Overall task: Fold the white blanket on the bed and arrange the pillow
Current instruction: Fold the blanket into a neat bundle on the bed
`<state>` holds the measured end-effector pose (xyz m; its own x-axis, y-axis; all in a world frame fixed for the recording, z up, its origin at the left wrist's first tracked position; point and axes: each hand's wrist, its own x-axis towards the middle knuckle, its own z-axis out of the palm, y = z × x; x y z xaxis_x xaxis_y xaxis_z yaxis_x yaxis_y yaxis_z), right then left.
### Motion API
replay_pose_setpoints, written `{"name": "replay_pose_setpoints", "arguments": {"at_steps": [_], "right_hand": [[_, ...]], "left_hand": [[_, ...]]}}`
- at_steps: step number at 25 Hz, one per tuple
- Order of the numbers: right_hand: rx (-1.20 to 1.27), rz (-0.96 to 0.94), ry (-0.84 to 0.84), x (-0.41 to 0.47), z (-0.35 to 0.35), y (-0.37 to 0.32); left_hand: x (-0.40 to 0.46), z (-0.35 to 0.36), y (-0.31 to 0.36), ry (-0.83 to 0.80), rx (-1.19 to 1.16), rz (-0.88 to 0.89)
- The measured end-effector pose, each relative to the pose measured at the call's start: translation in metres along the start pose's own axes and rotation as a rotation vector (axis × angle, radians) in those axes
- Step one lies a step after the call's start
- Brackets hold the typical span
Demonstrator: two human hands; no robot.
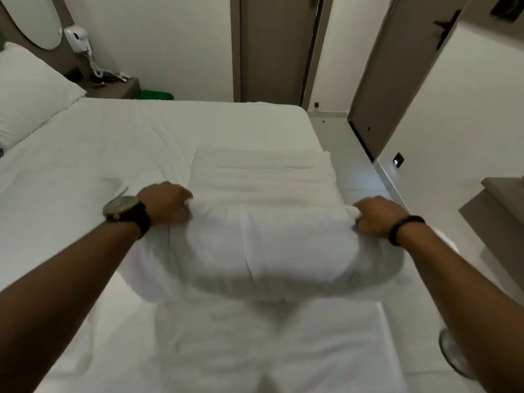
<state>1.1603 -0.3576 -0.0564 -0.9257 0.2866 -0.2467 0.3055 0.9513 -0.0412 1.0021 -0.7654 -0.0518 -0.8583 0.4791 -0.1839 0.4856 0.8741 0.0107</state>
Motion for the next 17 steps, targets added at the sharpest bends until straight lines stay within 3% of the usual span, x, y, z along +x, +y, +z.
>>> {"name": "replay_pose_setpoints", "arguments": {"at_steps": [3, 4, 5, 8, 9, 13, 15, 17], "right_hand": [[0.199, 0.079, 0.544, 0.115, -0.022, 0.002], [0.266, 0.092, 0.582, 0.139, -0.013, 0.003], [0.251, 0.085, 0.505, 0.159, 0.010, 0.002], [0.053, 0.050, -0.032, 0.178, 0.134, -0.005], [0.003, 0.051, -0.143, 0.175, 0.175, -0.003], [-0.105, 0.135, -0.195, 0.142, 0.269, 0.032], [-0.098, 0.222, -0.155, 0.129, 0.281, 0.039], [0.082, 0.208, 0.010, 0.144, 0.278, 0.004]], "left_hand": [[0.120, 0.002, -0.009, 0.200, -0.058, -0.159], [0.140, 0.019, -0.006, 0.189, -0.054, -0.167], [0.154, 0.046, 0.002, 0.135, -0.038, -0.144], [0.151, 0.160, 0.028, -0.135, -0.021, -0.060], [0.145, 0.192, 0.032, -0.205, -0.030, -0.060], [0.094, 0.293, -0.006, -0.265, -0.001, -0.074], [0.070, 0.316, -0.023, -0.199, 0.030, -0.067], [0.087, 0.317, -0.011, -0.032, -0.039, -0.032]]}}
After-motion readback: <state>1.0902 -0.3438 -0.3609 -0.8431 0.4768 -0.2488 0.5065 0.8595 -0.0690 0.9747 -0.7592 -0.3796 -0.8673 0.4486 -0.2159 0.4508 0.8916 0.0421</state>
